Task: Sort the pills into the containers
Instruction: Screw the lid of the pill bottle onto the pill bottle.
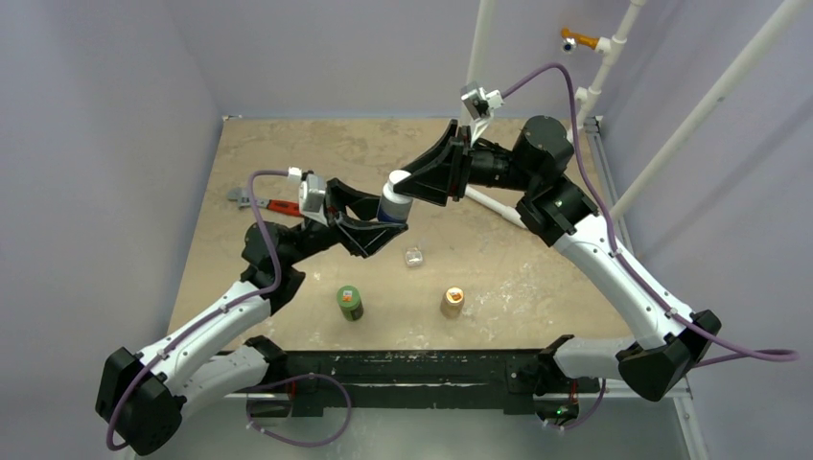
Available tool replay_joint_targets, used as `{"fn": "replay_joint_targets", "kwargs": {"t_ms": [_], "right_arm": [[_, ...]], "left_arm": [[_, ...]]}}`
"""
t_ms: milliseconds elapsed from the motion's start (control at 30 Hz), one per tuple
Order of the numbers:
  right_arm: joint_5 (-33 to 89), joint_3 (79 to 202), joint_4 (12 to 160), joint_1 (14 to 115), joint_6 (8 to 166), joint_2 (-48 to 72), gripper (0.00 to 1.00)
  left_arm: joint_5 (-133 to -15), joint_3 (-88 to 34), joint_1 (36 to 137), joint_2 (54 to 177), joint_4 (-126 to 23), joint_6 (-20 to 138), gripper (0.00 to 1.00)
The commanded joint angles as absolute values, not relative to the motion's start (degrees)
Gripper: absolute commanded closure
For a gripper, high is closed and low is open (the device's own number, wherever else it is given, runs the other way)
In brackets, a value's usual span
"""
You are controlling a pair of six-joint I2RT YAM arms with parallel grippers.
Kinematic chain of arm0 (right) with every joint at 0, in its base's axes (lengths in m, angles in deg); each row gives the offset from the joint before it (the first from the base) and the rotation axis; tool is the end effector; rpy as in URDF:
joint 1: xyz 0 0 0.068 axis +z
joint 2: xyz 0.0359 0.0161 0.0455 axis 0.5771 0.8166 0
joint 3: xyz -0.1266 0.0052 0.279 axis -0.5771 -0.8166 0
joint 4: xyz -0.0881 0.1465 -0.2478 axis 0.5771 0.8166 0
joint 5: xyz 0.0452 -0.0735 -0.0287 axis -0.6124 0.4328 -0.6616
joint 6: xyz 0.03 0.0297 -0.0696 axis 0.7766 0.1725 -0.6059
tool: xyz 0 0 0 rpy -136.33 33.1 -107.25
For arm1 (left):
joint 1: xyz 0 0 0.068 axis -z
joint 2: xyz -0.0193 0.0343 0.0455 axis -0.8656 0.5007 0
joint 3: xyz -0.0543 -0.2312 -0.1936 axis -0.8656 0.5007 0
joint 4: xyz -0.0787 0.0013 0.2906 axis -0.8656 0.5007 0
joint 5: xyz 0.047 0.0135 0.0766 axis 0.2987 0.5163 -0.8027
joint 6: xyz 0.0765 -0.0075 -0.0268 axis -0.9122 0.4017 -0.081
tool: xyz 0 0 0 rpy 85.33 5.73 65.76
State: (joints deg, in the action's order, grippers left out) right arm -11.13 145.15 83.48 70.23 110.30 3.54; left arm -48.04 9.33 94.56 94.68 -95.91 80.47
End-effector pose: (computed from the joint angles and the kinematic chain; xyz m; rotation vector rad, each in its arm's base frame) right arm 0.2390 0.2303 0.5158 -0.8194 1.4272 1.4669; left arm 0.1858 -0.1765 0.3858 0.6046 1.1216 -1.3430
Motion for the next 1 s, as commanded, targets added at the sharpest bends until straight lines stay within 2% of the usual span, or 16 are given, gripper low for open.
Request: {"fn": "replay_joint_targets", "kwargs": {"t_ms": [0, 133, 267, 433, 700, 967], "right_arm": [[-8.4, 146.5, 85.4, 70.8, 109.2, 2.6, 0.81], [-3.4, 146.5, 89.7, 71.1, 108.3, 2.4, 0.87], [4.4, 146.8, 92.4, 71.9, 110.6, 2.9, 0.89], [18.0, 151.5, 99.5, 75.6, 112.2, 5.4, 0.91], [34.6, 156.1, 107.1, 79.6, 116.7, 9.4, 0.95], [42.9, 158.6, 108.4, 82.6, 118.9, 12.4, 0.97]], "left_arm": [[-49.6, 5.4, 94.1, 94.3, -94.9, 78.5, 1.00], [-54.8, 2.8, 94.3, 93.3, -85.6, 71.3, 1.00], [-61.3, 0.4, 94.9, 92.8, -79.6, 62.2, 1.00], [-74.4, -4.2, 101.3, 93.6, -72.2, 48.6, 1.00], [-96.2, -7.7, 113.0, 98.4, -73.8, 32.3, 1.00], [-105.0, -8.8, 117.9, 102.3, -77.8, 24.6, 1.00]]}}
